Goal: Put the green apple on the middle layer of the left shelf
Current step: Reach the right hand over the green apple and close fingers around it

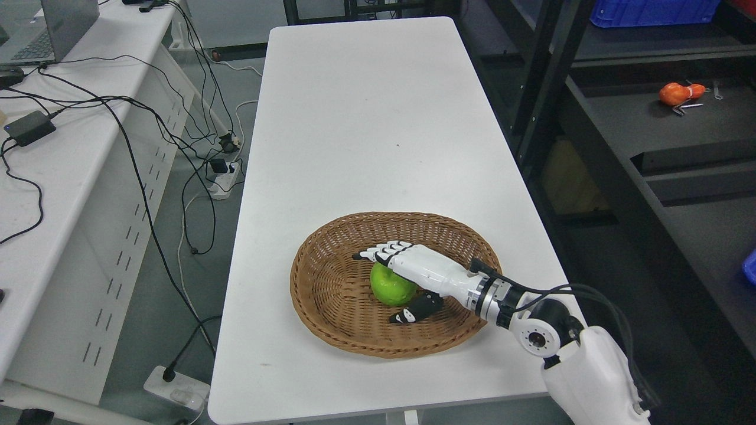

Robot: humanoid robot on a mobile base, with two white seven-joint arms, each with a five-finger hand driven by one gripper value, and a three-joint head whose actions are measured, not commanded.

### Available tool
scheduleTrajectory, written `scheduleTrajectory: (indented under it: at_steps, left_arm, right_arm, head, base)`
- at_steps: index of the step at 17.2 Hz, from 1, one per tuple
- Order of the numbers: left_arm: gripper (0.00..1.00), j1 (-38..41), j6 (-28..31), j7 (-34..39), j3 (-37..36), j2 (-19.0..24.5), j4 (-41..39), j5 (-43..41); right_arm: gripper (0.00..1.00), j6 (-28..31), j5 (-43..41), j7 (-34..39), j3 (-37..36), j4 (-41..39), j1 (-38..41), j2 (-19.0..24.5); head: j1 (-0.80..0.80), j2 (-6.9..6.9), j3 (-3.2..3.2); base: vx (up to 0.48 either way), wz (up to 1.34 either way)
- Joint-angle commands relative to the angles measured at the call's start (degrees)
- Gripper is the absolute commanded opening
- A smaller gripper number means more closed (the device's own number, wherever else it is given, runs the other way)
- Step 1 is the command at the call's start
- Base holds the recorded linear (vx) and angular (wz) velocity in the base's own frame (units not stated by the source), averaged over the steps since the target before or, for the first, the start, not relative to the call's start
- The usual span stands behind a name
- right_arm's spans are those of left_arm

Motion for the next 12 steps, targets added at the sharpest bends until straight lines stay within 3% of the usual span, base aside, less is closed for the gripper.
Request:
scheduleTrajectory:
  at_steps: [1, 3, 7, 9, 12]
  left_arm:
    - [1.0, 0.0, 0.0, 0.0, 0.0, 1.0, 0.1, 0.0]
    - [1.0, 0.0, 0.0, 0.0, 0.0, 1.0, 0.0, 0.0]
    - [1.0, 0.0, 0.0, 0.1, 0.0, 1.0, 0.0, 0.0]
    - [1.0, 0.0, 0.0, 0.1, 0.0, 1.0, 0.1, 0.0]
    - [1.0, 0.0, 0.0, 0.1, 0.0, 1.0, 0.1, 0.0]
  right_arm:
    - [0.64, 0.5, -0.1, -1.0, 0.5, 2.5, -0.4, -0.1]
    - [0.48, 0.5, -0.8, -1.0, -2.0, 2.4, -0.3, -0.1]
    - [0.25, -0.3, -1.4, -0.9, -5.3, 1.8, 0.1, -0.3]
    - [0.04, -1.6, -2.4, -0.5, -7.0, 1.5, 0.4, -1.4]
    - [0.01, -1.8, -6.9, -0.8, -13.0, -1.4, 1.5, -1.5]
  head:
    - [0.0, 0.0, 0.0]
    - [0.0, 0.0, 0.0]
    - [0.0, 0.0, 0.0]
    - [0.0, 0.0, 0.0]
    - [0.0, 0.0, 0.0]
  base:
    - [0.0, 0.0]
    - [0.0, 0.0]
    - [0.0, 0.0]
    - [0.0, 0.0]
    - [0.0, 0.0]
